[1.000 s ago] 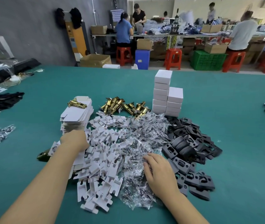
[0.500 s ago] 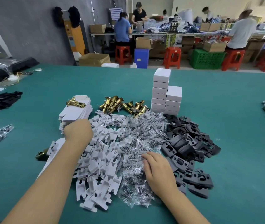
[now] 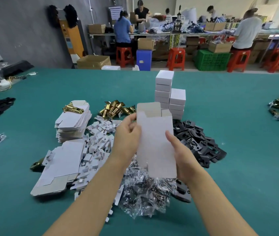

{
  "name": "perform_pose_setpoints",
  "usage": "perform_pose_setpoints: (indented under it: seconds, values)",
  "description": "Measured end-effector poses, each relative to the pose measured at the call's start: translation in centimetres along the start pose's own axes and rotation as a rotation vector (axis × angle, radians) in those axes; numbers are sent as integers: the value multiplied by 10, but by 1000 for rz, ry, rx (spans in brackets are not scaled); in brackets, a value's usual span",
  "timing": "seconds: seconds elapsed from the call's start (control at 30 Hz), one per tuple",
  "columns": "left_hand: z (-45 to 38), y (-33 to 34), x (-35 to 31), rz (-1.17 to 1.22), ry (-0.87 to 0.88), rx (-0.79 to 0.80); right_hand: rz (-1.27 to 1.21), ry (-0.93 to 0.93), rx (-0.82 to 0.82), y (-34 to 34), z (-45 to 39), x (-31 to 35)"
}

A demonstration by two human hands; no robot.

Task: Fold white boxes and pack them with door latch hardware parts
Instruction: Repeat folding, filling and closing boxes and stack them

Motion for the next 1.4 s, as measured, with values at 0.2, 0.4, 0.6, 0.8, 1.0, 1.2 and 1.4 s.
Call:
perform_pose_setpoints:
  seconds: [0.2, 0.4, 0.6, 0.8, 1.0, 1.2, 1.4]
  values:
    - [7, 25, 21, -596, 141, 250, -137, -5, 57, -14, 6, -7]
    - [6, 23, 29, -527, 63, 239, -35, -2, 53, -19, 6, -7]
    - [-1, 16, 31, -381, 13, 194, -13, 19, 76, -19, -1, -11]
    - [0, 13, 31, -347, -59, 169, 32, -10, 181, -10, -2, -12]
    - [-1, 13, 29, -479, -53, 240, 17, 30, 216, -9, 1, -16]
    - [1, 13, 31, -371, -160, 322, -37, 76, 290, -6, 5, -14]
    - [3, 13, 26, -326, -198, 322, 59, 47, 291, -4, 5, -8]
Point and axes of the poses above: each hand's wrist, its own z-axis away from the middle knuckle, its own y-axis out of the palm, x = y × z, the point moved 5 cm from there along -z, towards the middle knuckle, and after that the axes turned 6 degrees about x, right-handed, at the moved point
